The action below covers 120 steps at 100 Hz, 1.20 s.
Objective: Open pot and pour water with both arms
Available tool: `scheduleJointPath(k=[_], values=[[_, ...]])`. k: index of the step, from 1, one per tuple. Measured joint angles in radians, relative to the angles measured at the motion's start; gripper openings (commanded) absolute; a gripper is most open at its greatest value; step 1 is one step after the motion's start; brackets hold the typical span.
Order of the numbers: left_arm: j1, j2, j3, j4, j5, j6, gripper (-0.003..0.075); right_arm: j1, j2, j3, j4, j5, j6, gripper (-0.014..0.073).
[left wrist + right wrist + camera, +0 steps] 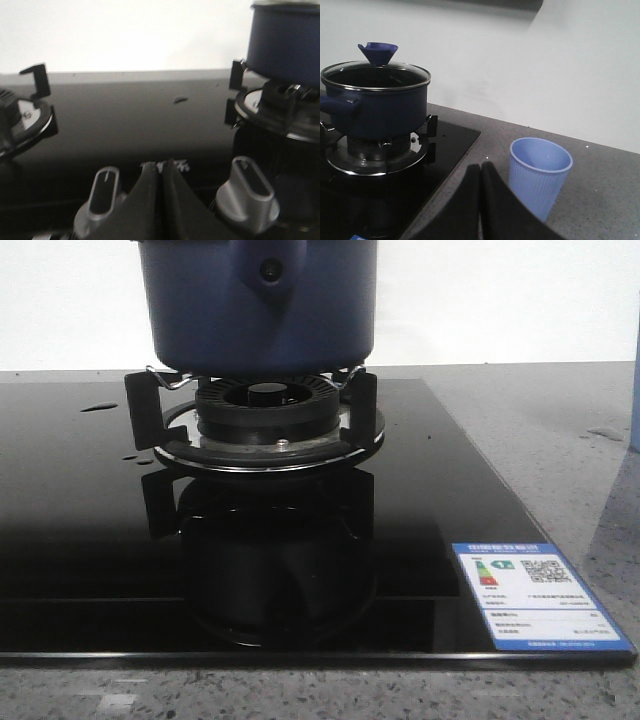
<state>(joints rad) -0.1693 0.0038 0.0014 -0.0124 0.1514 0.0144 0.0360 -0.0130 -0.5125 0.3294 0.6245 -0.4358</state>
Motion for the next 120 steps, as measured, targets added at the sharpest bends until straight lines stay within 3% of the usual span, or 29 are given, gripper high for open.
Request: scheduleJointPath(k=[17,120], values=[[0.052,-0.008,0.000,0.012,0.172,-0.003,-0.0019,0.000,0.000,0.000,0.000,0.000,0.000,-0.0074],[0.074,-0.008,0.000,0.012,0.177,-0.007,-0.0019,0.000,0.000,0.000,-0.016,0.000,0.000,-0.0074]])
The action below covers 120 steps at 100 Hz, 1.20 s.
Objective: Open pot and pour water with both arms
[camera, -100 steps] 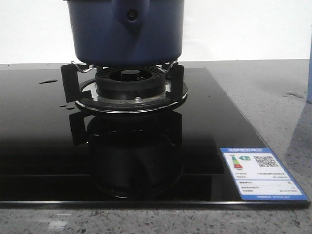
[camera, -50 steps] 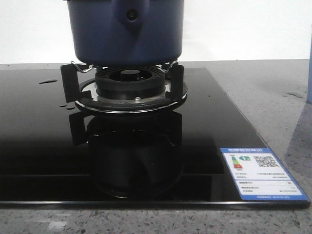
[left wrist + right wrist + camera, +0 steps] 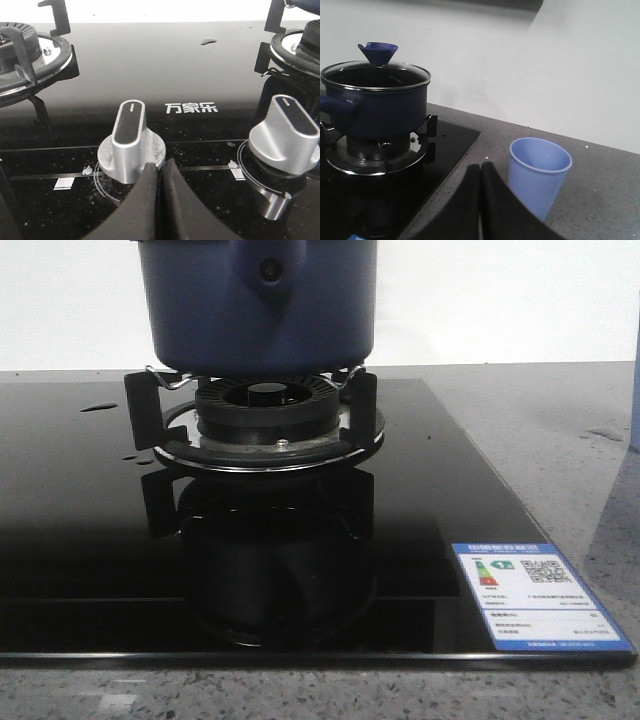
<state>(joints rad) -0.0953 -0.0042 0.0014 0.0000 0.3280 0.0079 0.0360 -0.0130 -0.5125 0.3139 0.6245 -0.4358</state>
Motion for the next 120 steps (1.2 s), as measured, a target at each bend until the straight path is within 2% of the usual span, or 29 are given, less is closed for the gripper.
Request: scheduleJointPath(k=[11,32,43,57,87,120], values=[[0.000,0.000,0.000,0.000,0.000,0.000,-0.0019,0.000,0.000,0.037,-0.087,-0.072,0.062,-0.0074],[0.000,0.000,0.000,0.000,0.000,0.000,-0.0019,0.000,0.000,0.254,-0.410,-0.273,0.436,-0.0074],[0.000,0.000,0.000,0.000,0.000,0.000,-0.0019,0.000,0.000,0.395,-0.476,-0.333,0.543,-0.0074],[0.000,0.000,0.000,0.000,0.000,0.000,-0.0019,0.000,0.000,0.523,-0.490,-0.379,0.570,-0.0074],[0.000,0.000,0.000,0.000,0.000,0.000,-0.0019,-0.011,0.000,0.521,-0.490,-0.301,0.580,-0.0074],[0.000,0.000,0.000,0.000,0.000,0.000,-0.0019,-0.015,0.000,0.521,-0.490,-0.296,0.582,-0.0074]])
